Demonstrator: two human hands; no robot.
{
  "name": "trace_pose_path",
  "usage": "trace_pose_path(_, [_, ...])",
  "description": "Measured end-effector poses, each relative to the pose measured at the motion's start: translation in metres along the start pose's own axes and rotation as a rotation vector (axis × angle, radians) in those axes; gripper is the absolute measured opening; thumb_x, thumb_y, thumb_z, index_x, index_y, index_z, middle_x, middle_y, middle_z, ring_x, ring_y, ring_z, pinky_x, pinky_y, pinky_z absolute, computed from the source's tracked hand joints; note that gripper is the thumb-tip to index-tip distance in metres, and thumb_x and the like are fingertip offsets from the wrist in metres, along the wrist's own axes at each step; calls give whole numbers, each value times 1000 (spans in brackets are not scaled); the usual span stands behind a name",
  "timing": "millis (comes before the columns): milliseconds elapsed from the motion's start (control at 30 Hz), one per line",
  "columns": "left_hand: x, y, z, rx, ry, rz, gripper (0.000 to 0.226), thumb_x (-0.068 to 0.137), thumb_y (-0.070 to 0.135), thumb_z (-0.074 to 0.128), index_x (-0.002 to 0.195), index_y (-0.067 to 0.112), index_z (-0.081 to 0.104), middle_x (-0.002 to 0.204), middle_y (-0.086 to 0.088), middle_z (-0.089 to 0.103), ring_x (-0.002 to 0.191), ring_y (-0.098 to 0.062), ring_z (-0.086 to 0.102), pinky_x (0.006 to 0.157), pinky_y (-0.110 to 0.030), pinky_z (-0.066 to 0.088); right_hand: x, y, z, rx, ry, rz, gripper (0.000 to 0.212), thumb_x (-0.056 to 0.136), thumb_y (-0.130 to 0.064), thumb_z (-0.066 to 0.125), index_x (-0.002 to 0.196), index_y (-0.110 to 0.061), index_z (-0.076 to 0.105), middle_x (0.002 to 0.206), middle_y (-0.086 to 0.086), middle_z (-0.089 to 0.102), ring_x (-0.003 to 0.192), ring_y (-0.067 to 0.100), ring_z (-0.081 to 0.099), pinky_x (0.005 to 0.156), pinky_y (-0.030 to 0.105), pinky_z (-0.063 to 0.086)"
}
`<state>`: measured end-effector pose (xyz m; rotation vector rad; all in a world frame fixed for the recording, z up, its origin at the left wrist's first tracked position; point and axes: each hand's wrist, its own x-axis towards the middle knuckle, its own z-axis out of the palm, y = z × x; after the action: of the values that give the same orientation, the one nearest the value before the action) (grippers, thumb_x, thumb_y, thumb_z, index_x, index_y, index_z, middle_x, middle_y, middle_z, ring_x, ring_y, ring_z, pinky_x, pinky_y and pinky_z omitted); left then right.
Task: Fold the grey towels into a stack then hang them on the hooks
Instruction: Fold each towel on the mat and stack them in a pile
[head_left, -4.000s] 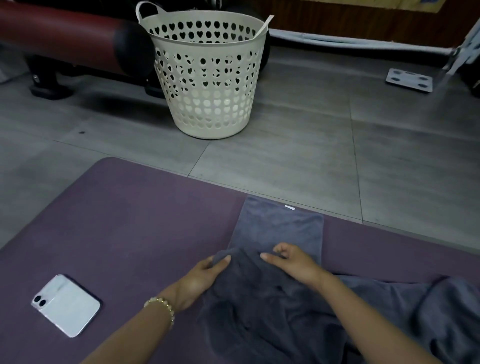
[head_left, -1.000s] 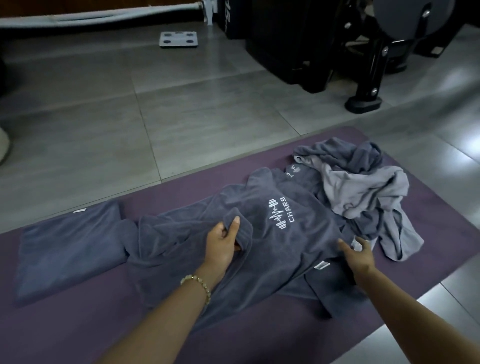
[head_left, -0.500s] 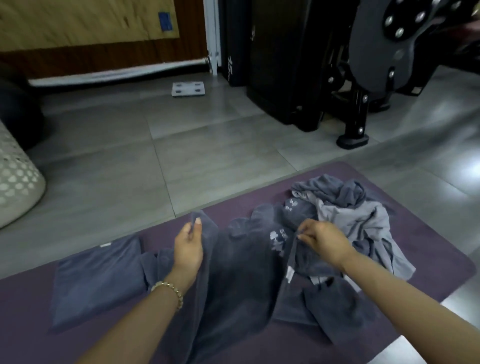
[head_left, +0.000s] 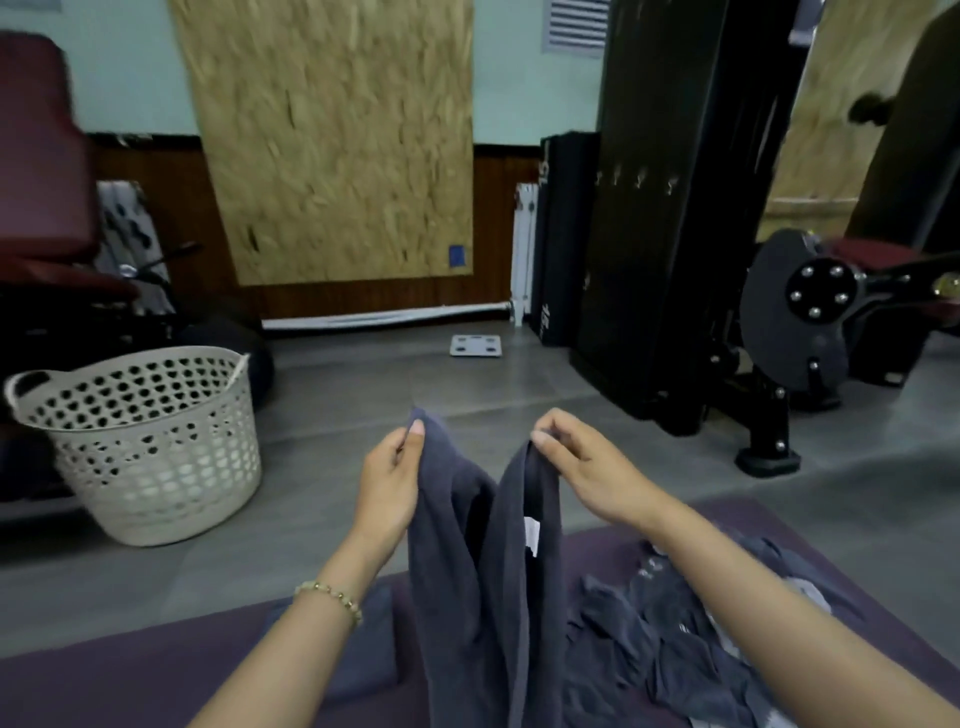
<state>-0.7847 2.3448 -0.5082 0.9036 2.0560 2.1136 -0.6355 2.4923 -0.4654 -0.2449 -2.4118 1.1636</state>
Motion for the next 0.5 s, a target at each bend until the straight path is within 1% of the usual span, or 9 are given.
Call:
trace_pose_path(67, [-7,17,-14,6,-23,34,42,101,24,42,72,-5,47,67,-7,44,64,-11,40,55,-24,33,0,-20,15,164,63,-16,18,98,-13,48,80,-14,49,63,-8,49,58,3,42,58,19,36])
trace_pose_path(133, [-16,27,-28,-2,-33,40,40,101,20,42,66,2,46,63,-3,43,57,-4,39,50,-18,31,-3,-39,32,314,94,-16,17,97,-10,50,80,-11,52,61,-10,53,55,-1,46,56,13,37])
trace_pose_path(233, [-32,31,-49,-24,-40,-16,44,101,22,42,65,-2,48,62,-4,48,56,-7,41,51,-22,33,-7,-61,59,484,99,27,15,93,-10,57,78,-10,60,61,-10,60,57,-3,53,57,10,41])
trace_pose_path(267, [-38,33,-56,-35,-37,-45,43,100,22,42,63,2,48,58,-1,49,53,-5,41,49,-20,33,-9,-65,68,519,98,42,14,92,-11,59,79,-9,63,64,-9,63,59,-2,55,59,11,42])
trace_pose_path(333, [-53,37,-68,-47,-23,-81,43,100,18,42,57,12,45,47,11,47,45,2,39,45,-15,30,-14,-71,87,567,95,50,14,91,-12,61,82,-2,66,70,-4,64,64,2,56,62,13,43])
trace_pose_path(367, [-62,39,-73,-46,-29,-92,43,99,17,42,57,14,45,44,12,46,44,3,38,45,-14,30,-17,-73,96,568,90,41,14,90,-11,62,83,1,66,71,-3,64,65,2,55,61,14,43])
trace_pose_path(433, [-80,36,-82,-48,-56,-123,40,99,19,41,60,13,49,46,12,47,45,3,40,46,-15,31,-23,-74,114,533,63,5,11,88,-6,63,80,-1,67,65,-11,63,61,-2,52,60,12,40])
trace_pose_path(500, [-94,30,-94,-43,-83,-145,37,100,22,42,66,10,54,53,8,49,49,-1,42,49,-18,34,-29,-73,131,495,-8,-13,14,89,-5,62,77,-8,68,63,-13,64,61,-4,54,61,12,42])
